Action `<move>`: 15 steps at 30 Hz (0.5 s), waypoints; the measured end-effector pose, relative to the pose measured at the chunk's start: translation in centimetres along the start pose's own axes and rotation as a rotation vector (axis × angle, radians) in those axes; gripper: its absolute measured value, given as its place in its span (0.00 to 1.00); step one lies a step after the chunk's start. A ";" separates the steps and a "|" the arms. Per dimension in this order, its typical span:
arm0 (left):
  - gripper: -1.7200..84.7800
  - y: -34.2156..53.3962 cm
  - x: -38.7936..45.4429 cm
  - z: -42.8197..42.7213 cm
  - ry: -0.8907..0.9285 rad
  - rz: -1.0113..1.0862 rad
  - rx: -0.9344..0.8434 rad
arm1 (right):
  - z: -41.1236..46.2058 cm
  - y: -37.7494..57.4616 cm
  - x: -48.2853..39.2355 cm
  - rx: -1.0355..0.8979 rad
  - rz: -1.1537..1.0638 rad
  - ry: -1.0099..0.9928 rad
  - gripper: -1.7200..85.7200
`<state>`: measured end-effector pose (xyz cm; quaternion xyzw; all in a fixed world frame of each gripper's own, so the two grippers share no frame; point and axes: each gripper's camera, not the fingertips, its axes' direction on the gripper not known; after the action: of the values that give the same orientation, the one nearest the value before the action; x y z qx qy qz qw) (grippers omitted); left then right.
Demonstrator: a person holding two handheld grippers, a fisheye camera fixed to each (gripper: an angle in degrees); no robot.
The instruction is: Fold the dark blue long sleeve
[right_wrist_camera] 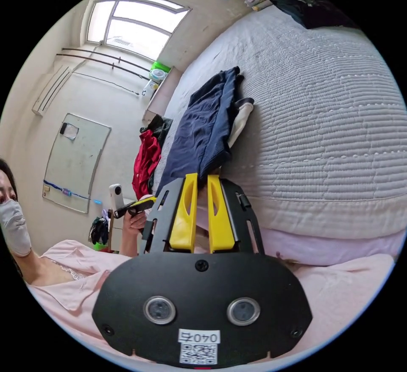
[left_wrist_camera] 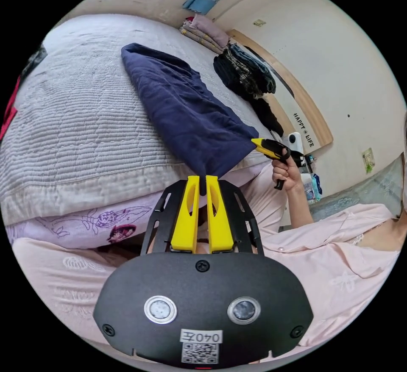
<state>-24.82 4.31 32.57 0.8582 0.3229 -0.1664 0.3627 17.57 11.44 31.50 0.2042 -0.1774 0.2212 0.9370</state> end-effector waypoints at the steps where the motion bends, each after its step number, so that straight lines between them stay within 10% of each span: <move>1: 0.00 0.0 0.4 -0.4 -0.014 0.018 0.002 | -0.4 0.3 -1.0 -0.001 -0.031 0.022 0.07; 15: 0.00 8.8 5.9 -8.1 0.034 0.091 -0.070 | -5.1 11.2 -7.7 -0.144 -0.157 0.021 0.07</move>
<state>-14.12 8.09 39.53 0.8616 0.2954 -0.1237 0.3939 6.88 20.28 27.29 0.1473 -0.1667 0.1360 0.9654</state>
